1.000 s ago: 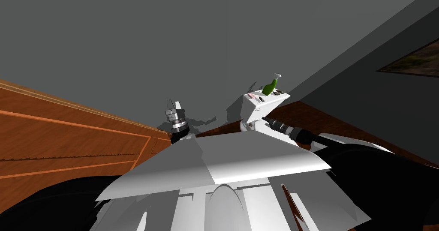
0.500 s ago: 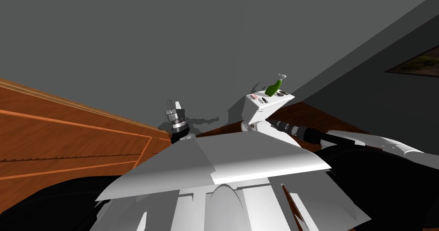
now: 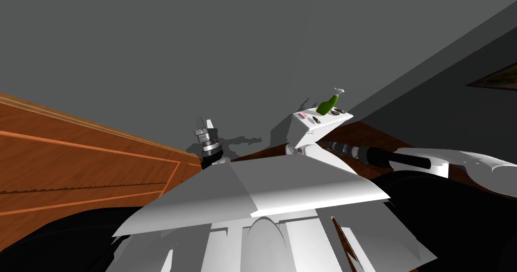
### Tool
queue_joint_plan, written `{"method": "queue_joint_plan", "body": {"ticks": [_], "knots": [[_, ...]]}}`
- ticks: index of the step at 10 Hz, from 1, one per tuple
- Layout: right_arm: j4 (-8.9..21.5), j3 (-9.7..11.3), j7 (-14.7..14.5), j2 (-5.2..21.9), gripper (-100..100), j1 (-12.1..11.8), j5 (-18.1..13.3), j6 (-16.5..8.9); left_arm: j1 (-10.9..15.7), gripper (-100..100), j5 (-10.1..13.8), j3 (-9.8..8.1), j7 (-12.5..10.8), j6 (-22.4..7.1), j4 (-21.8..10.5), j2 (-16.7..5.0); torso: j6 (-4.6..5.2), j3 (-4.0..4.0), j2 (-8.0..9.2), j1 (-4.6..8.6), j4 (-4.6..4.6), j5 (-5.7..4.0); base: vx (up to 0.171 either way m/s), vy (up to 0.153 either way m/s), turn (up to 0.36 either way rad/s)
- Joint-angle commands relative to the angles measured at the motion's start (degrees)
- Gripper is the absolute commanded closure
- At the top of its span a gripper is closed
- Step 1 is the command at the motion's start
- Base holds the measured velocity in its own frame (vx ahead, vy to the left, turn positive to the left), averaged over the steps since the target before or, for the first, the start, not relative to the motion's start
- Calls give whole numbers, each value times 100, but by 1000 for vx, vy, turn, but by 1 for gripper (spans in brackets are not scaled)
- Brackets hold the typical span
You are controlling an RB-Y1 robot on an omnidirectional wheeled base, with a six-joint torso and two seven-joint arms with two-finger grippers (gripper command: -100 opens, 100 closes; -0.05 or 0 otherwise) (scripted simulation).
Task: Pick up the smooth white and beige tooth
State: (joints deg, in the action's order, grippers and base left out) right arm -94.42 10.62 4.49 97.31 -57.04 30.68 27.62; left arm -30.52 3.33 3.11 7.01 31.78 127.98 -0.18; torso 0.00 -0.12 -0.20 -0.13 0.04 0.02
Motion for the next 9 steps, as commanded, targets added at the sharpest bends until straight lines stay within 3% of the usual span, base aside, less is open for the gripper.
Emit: {"method": "queue_joint_plan", "body": {"ticks": [1, 9], "knots": [[259, 100, -27, 286, -100, -80, 90, 2, 0, 0, 0, 0, 0, 0, 0, 0, 0, 0, 0, 0, 0, 0, 60, 42, 37], [907, 294, -199, 1635, -100, -418, 449, -129, 0, 0, 0, 0, 0, 0, 0, 0, 0, -3, -4, 1, 1, -1, 60, 32, 27]]}}
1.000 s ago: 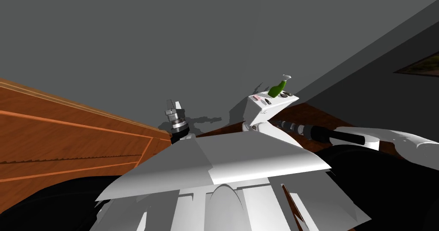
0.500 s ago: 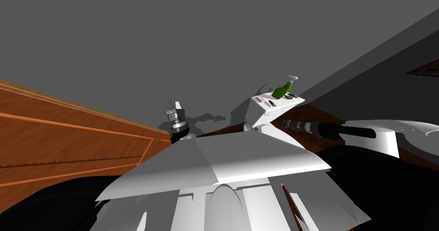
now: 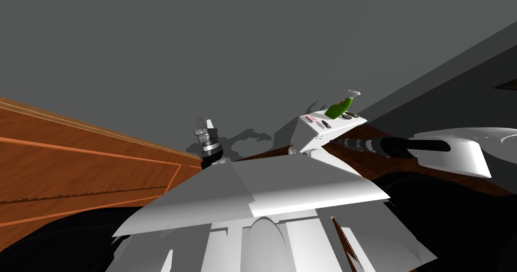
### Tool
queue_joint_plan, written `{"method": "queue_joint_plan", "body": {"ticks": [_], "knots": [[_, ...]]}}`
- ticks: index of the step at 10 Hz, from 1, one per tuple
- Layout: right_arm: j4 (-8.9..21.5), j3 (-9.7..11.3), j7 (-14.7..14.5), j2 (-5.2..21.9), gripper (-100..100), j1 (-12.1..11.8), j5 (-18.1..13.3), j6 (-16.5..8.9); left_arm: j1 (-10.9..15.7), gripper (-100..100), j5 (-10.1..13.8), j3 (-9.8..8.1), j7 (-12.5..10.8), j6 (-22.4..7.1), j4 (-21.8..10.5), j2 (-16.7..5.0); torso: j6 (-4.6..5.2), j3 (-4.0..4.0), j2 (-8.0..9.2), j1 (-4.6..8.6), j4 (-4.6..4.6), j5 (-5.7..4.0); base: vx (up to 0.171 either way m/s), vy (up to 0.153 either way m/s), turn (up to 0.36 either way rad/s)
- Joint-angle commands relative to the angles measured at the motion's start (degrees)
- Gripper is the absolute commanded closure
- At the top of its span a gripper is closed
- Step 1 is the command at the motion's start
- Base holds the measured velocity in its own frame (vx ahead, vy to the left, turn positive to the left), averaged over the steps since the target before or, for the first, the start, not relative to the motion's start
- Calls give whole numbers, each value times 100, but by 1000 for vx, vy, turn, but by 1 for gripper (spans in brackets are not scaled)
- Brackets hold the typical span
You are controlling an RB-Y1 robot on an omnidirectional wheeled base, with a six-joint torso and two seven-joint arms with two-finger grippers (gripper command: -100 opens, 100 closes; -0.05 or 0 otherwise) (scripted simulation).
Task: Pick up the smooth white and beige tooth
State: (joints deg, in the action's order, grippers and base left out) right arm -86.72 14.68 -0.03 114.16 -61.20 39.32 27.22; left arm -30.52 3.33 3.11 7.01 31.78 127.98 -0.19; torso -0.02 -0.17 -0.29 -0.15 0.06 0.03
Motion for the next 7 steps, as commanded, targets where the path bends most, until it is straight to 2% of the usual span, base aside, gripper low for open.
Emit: {"method": "queue_joint_plan", "body": {"ticks": [1, 2, 3, 4, 5, 7], "knots": [[136, -111, 254, 58, -100, -3, -286, -89, 0, 0, 0, 0, 0, 0, 0, 0, 0, 0, 0, 0, 0, 0, 55, 24, 23], [136, -111, 254, 58, -100, -3, -414, -89, 0, 0, 0, 0, 0, 0, 0, 0, 3, 3, 5, 4, -1, -2, 22, 11, 0], [276, -68, 214, 327, -100, -79, -333, -117, 0, 0, 0, 0, 0, 0, 0, 0, 4, 9, 16, 9, -4, -3, 37, 24, 24], [406, -28, 178, 473, -100, -150, -256, -143, 0, 0, 0, 0, 0, 0, 0, 0, 2, 8, 14, 5, -4, -2, 78, 42, 51], [406, -28, 178, 614, -100, -150, -256, -143, 0, 0, 0, 0, 0, 0, 0, 0, 1, 1, 2, 0, -1, -1, 66, 35, 19], [406, -28, 178, 614, -100, -150, -256, -143, 0, 0, 0, 0, 0, 0, 0, 0, 4, 7, 14, 6, -3, -2, 14, 8, 1]]}}
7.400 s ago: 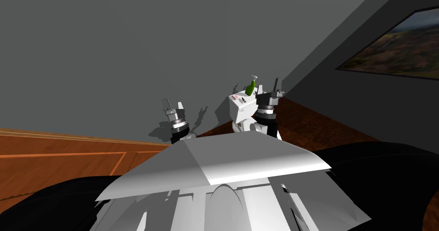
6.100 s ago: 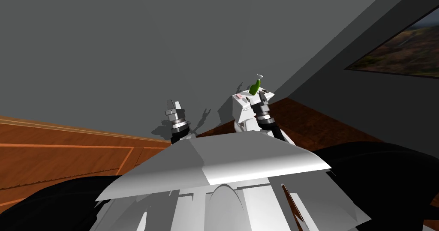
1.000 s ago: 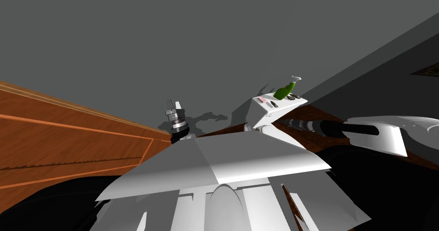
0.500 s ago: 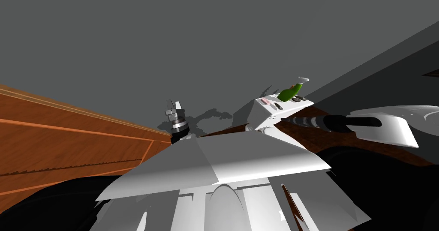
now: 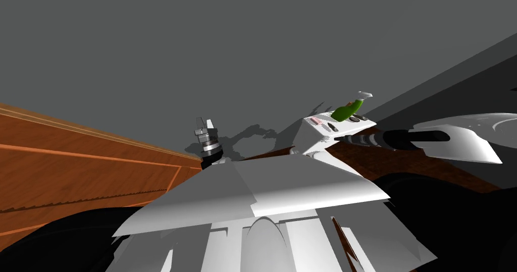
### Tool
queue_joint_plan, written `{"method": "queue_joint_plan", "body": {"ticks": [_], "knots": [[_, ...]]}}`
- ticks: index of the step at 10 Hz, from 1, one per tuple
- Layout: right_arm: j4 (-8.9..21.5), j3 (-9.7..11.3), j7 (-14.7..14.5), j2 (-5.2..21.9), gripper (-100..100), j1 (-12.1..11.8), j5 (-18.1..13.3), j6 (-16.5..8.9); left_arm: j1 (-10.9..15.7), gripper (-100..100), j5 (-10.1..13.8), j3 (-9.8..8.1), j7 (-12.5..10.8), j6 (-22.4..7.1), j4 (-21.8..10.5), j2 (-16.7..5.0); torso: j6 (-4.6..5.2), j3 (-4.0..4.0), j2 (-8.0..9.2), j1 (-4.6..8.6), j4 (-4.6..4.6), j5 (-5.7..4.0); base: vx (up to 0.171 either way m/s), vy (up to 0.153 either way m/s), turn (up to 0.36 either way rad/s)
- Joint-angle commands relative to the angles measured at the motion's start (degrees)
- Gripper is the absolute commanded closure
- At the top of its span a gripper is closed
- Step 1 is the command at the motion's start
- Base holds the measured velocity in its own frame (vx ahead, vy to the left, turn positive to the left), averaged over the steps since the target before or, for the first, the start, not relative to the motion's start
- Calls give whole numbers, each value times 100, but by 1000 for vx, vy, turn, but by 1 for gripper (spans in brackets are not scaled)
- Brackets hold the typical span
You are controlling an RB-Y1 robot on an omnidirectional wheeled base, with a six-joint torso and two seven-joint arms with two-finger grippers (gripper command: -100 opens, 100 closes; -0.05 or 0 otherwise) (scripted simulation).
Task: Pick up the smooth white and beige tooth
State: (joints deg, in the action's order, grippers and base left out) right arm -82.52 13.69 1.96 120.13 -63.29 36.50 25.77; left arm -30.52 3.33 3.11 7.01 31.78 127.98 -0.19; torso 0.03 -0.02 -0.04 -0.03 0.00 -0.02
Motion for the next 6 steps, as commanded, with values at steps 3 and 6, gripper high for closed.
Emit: {"method": "queue_joint_plan", "body": {"ticks": [3, 6], "knots": [[213, 140, -85, 502, -100, -70, 166, -42, 0, 0, 0, 0, 0, 0, 0, 0, -3, -10, -18, -9, 4, 2, 49, 27, 30], [391, 194, -134, 904, -100, -176, 281, -73, 0, 0, 0, 0, 0, 0, 0, 0, -3, -12, -20, -15, 5, 4, 50, 36, 26]]}}
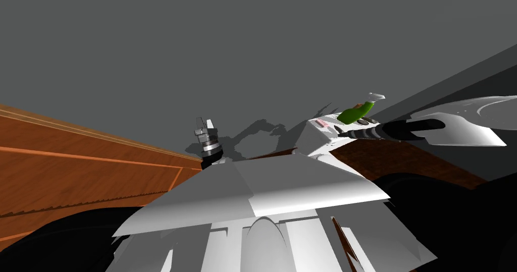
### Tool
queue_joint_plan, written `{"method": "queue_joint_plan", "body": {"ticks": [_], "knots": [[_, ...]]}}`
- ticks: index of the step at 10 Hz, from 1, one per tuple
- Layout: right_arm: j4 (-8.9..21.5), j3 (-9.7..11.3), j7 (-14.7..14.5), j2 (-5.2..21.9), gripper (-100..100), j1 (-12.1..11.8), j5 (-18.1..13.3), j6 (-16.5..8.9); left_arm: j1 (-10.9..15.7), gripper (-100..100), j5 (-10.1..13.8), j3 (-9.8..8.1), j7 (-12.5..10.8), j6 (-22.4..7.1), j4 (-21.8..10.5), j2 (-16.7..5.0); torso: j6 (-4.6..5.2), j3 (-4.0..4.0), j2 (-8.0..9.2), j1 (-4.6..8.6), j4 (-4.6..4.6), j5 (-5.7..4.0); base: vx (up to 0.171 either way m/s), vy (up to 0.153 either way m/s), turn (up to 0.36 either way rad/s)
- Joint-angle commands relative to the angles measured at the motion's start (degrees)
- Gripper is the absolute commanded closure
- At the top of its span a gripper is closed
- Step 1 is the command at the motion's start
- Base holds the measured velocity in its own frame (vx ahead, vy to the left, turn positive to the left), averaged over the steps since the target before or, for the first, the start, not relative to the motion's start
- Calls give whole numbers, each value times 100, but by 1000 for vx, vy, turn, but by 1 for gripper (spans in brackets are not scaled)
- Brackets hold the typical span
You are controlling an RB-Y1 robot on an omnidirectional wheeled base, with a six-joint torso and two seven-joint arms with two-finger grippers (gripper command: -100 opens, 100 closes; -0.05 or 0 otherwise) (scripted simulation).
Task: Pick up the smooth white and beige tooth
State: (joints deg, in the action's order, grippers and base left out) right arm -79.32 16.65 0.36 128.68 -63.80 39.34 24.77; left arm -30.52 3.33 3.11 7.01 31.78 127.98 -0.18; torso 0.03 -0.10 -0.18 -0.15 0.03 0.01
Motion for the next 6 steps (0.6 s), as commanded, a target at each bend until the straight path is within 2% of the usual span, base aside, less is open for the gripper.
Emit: {"method": "queue_joint_plan", "body": {"ticks": [1, 4, 5, 6], "knots": [[139, -81, 7, 214, -100, -169, 43, 15, 0, 0, 0, 0, 0, 0, 0, 0, 0, 0, 0, 0, 0, 0, 31, 32, 16], [266, -42, -26, 533, -100, -250, 131, -5, 0, 0, 0, 0, 0, 0, 0, 0, 0, 1, 1, 2, -1, -1, 40, 28, 20], [226, -31, -40, 459, -100, -211, 114, -13, 0, 0, 0, 0, 0, 0, 0, 0, 0, 2, 4, 3, -1, -1, 15, 11, 4], [228, -28, -44, 468, 0, -210, 116, -16, 0, 0, 0, 0, 0, 0, 0, 0, 2, 7, 12, 9, -3, -3, 0, 0, 0]]}}
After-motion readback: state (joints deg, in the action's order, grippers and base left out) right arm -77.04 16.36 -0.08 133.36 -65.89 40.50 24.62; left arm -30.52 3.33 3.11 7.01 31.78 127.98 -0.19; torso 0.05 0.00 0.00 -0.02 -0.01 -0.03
